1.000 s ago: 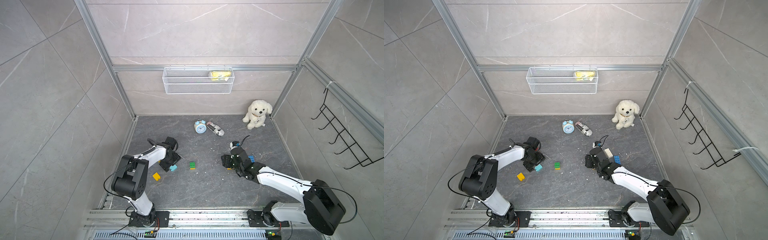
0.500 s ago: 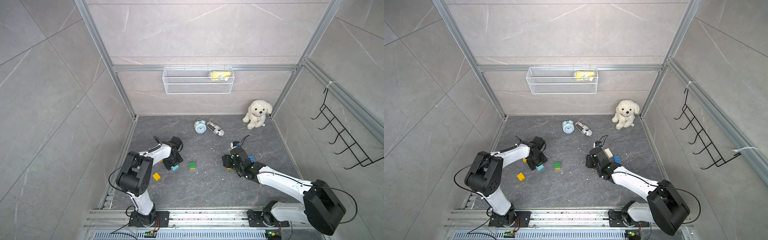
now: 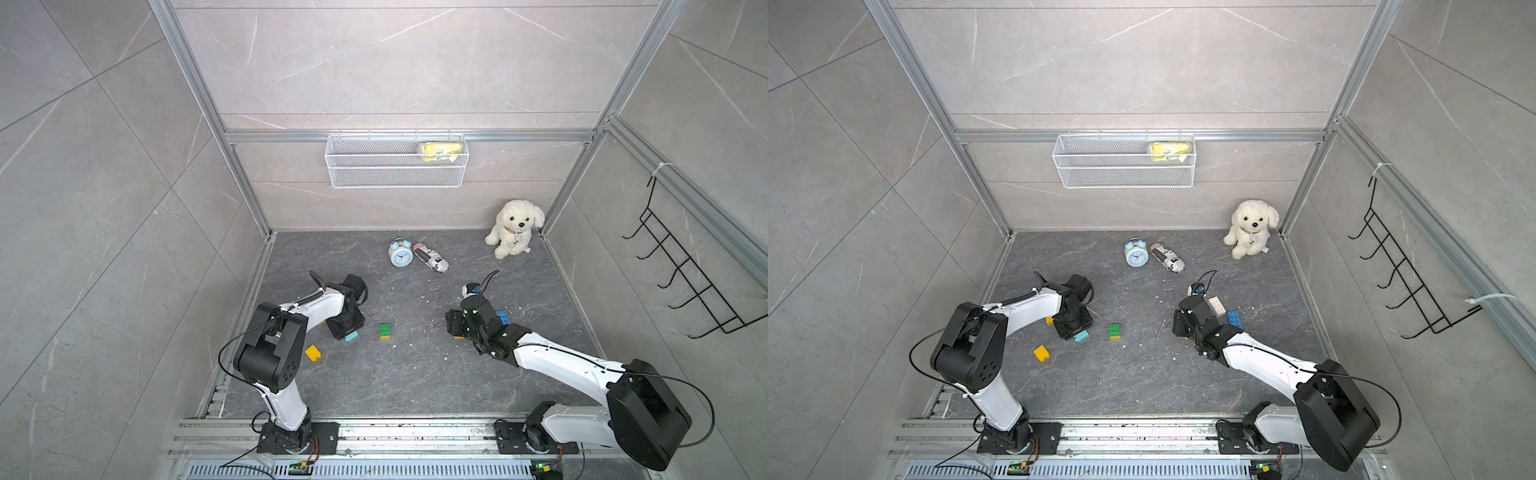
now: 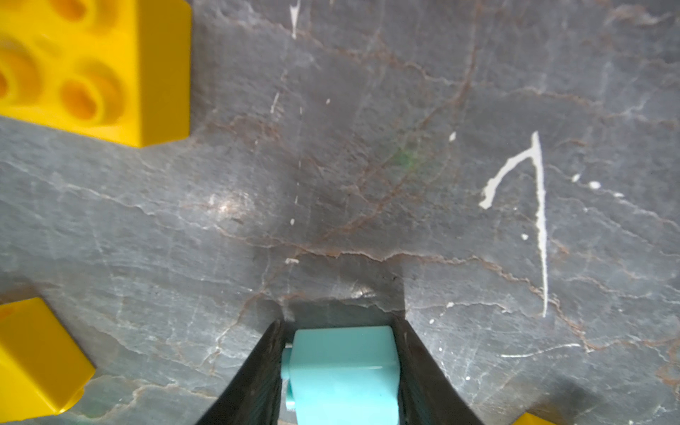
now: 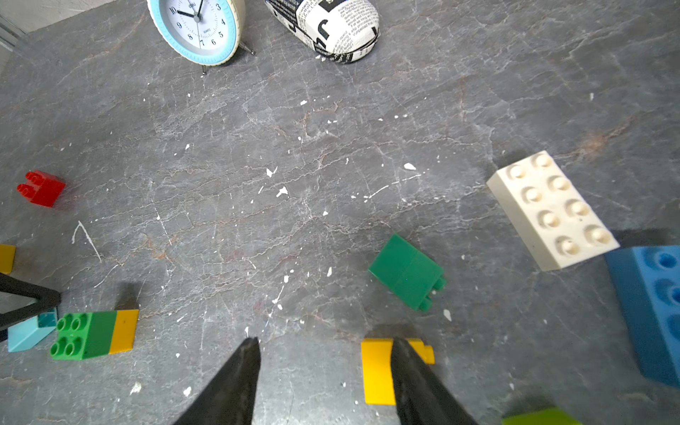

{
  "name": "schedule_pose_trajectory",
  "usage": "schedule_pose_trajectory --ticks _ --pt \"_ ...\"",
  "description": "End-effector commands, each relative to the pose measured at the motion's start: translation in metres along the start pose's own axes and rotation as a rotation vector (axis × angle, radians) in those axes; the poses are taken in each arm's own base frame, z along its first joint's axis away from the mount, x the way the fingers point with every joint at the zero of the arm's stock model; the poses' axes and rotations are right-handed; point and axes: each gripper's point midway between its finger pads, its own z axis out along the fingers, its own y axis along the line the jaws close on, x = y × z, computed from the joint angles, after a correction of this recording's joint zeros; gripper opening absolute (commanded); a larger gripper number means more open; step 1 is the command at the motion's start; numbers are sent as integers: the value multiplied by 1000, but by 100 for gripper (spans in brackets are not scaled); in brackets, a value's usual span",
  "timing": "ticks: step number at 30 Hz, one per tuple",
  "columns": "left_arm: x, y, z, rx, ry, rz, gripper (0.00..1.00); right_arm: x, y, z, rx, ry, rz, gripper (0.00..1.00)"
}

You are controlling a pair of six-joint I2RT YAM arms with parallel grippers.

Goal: Assemble the letter h with lego
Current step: Move the lego brick at the center of the board.

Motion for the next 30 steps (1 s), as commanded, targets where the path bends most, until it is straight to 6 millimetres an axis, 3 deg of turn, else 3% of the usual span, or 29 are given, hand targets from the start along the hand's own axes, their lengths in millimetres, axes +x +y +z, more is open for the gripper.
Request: schedule_pose_trajectory --ticks 1,5,13,17,21,26,30 --pt "28 -7 2 16 80 115 33 -11 5 -6 -1 -25 -18 60" --pt "45 -2 -8 6 59 198 26 -11 7 -6 -13 -25 -20 60" --pt "100 -3 -17 24 78 403 27 -10 13 -6 -38 -25 -35 60" --pt "123 -17 -22 50 73 508 37 -10 25 -9 -108 -39 -59 62" --pt "131 -28 -20 58 77 577 46 -8 37 -11 -164 -34 -93 65" --pt "128 -33 -21 61 46 594 70 2 64 -8 -270 12 -154 69" --pt "121 -38 -39 102 -4 583 83 12 92 -12 -370 27 -235 73"
